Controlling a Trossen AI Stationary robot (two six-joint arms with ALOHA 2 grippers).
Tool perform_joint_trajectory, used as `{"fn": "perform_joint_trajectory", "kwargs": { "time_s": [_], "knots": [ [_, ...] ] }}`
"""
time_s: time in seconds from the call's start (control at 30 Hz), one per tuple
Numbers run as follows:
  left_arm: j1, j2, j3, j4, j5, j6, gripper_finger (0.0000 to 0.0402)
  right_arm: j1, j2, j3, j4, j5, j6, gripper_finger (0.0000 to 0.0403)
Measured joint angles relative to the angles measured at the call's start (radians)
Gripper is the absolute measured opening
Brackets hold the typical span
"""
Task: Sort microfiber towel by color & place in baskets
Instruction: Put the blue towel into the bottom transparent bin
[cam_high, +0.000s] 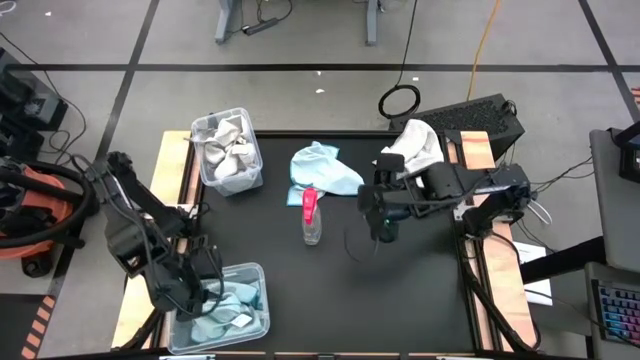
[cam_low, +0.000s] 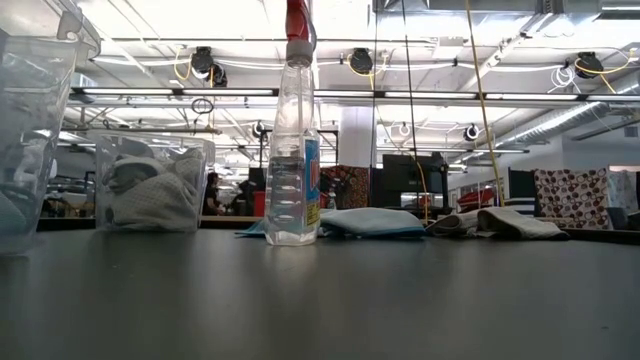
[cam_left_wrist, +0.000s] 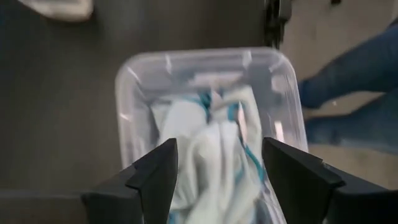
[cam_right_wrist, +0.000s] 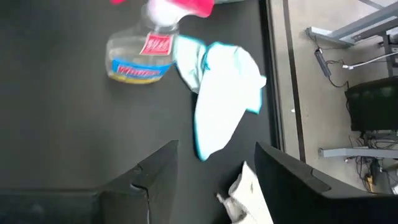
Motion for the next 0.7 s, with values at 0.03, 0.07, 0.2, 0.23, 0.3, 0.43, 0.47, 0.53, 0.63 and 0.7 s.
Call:
{"fn": "perform_joint_trajectory", "kwargs": {
  "time_s": [0.03, 0.07, 0.2, 0.23, 0.3, 0.43, 0.47, 0.53, 0.63, 0.7],
  "knots": [
    [0.003, -0.010, 0.000, 0.000, -0.022, 0.017, 0.0238, -0.014, 0.000, -0.007, 0.019, -0.001, -0.011, 0.0198],
    [0.009, -0.019, 0.000, 0.000, -0.045, 0.039, 0.0238, -0.029, 0.000, -0.017, 0.035, -0.004, -0.024, 0.0198],
    [0.042, -0.054, 0.000, 0.000, -0.135, 0.135, 0.0238, -0.097, 0.000, -0.078, 0.119, -0.079, -0.069, 0.0198],
    [0.054, -0.063, 0.000, 0.000, -0.151, 0.163, 0.0238, -0.115, -0.001, -0.105, 0.154, -0.101, -0.078, 0.0198],
    [0.081, -0.081, 0.000, -0.007, -0.178, 0.219, 0.0238, -0.149, 0.001, -0.161, 0.210, -0.135, -0.091, 0.0198],
    [0.150, -0.123, 0.000, -0.049, -0.217, 0.328, 0.0238, -0.215, 0.001, -0.282, 0.310, -0.203, -0.097, 0.0198],
    [0.169, -0.134, 0.000, -0.060, -0.229, 0.357, 0.0238, -0.230, 0.001, -0.312, 0.329, -0.218, -0.089, 0.0198],
    [0.206, -0.157, 0.000, -0.064, -0.251, 0.416, 0.0238, -0.258, 0.001, -0.368, 0.358, -0.249, -0.072, 0.0198],
    [0.268, -0.186, 0.000, -0.064, -0.288, 0.511, 0.0238, -0.294, 0.001, -0.447, 0.424, -0.269, -0.057, 0.0198],
    [0.306, -0.201, 0.000, -0.063, -0.317, 0.566, 0.0238, -0.317, 0.001, -0.497, 0.484, -0.300, -0.055, 0.0198]
  ]
}}
